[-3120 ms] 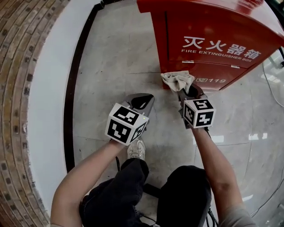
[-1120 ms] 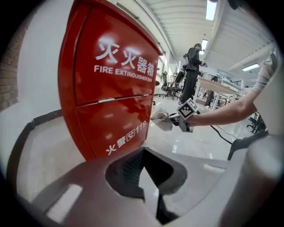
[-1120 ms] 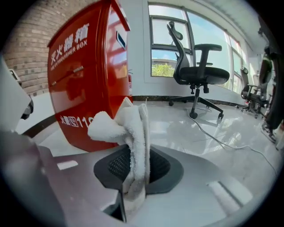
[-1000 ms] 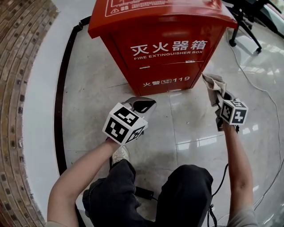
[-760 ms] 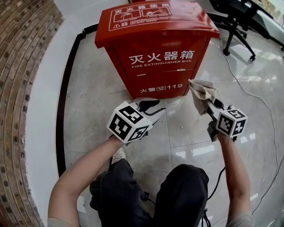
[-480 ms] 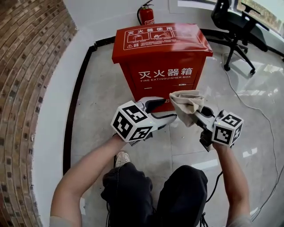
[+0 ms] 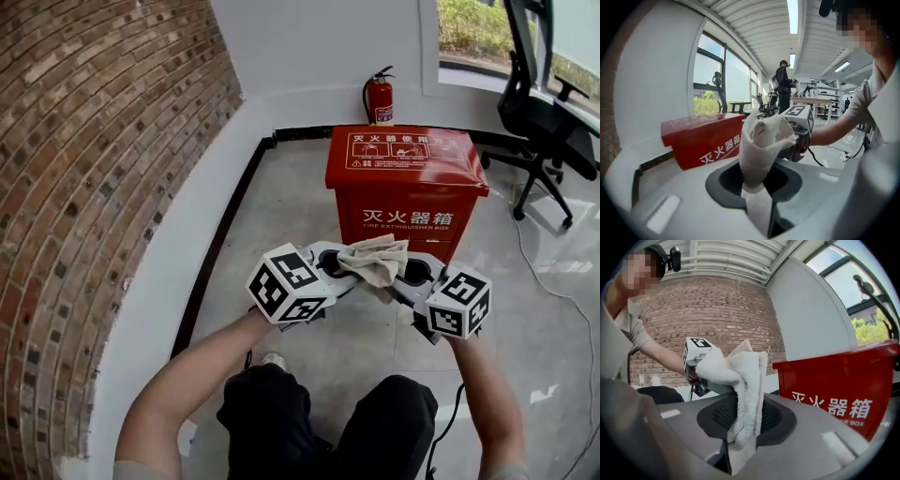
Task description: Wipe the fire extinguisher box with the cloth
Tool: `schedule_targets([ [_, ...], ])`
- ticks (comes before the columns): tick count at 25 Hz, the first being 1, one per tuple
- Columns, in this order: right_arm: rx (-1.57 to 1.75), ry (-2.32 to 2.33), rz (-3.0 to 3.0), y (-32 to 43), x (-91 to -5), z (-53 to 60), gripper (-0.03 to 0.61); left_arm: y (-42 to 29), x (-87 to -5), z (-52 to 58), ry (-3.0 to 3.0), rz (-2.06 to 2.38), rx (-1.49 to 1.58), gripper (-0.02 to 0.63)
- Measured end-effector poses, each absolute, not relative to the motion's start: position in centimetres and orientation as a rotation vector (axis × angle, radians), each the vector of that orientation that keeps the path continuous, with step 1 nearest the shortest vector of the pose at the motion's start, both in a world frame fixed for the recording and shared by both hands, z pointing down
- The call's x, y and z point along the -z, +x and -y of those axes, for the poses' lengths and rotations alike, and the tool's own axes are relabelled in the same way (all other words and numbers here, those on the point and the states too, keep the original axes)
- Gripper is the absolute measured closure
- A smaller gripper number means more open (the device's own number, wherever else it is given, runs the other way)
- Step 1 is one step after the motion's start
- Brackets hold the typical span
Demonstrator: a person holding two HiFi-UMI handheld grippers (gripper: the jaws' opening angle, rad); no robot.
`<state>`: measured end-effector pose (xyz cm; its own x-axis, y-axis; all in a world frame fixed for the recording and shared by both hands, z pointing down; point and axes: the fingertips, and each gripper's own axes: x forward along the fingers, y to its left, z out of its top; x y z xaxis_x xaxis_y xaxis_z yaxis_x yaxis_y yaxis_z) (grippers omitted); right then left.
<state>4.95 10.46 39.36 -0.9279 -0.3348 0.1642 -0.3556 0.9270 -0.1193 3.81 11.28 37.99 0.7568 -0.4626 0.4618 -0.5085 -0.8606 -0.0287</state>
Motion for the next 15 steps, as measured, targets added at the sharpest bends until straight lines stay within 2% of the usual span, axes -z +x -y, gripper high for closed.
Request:
schedule_targets([
  [4, -0.135, 0.640, 2.866, 2.1, -40.7, -8.4, 0.347, -1.3, -38.3, -9.3, 2.837, 0.899, -0.723, 0.534],
  [7, -0.125, 0.686, 2.783, 0.0, -42.8, -6.5, 0.348, -5.4, -38.7, -7.0, 2.889, 0.897, -0.764, 0.534],
  [10, -0.102, 0.746, 2.673, -2.1, -45.0, -4.7, 0.390, -8.2, -39.0, -4.2, 2.951, 0.851, -0.742, 0.534],
  [11, -0.090, 0.780, 2.629, -2.5, -45.6, -3.9, 0.444, -9.0, -39.1, -2.9, 2.967, 0.836, -0.726, 0.534],
  [12, -0.085, 0.815, 2.585, -2.9, -46.2, -3.2, 0.533, -9.6, -39.2, -1.7, 2.983, 0.815, -0.714, 0.534],
  [15, -0.121, 0.885, 2.461, -3.2, -47.6, -2.3, 0.554, -10.2, -39.8, 1.7, 3.033, 0.702, -0.698, 0.534],
])
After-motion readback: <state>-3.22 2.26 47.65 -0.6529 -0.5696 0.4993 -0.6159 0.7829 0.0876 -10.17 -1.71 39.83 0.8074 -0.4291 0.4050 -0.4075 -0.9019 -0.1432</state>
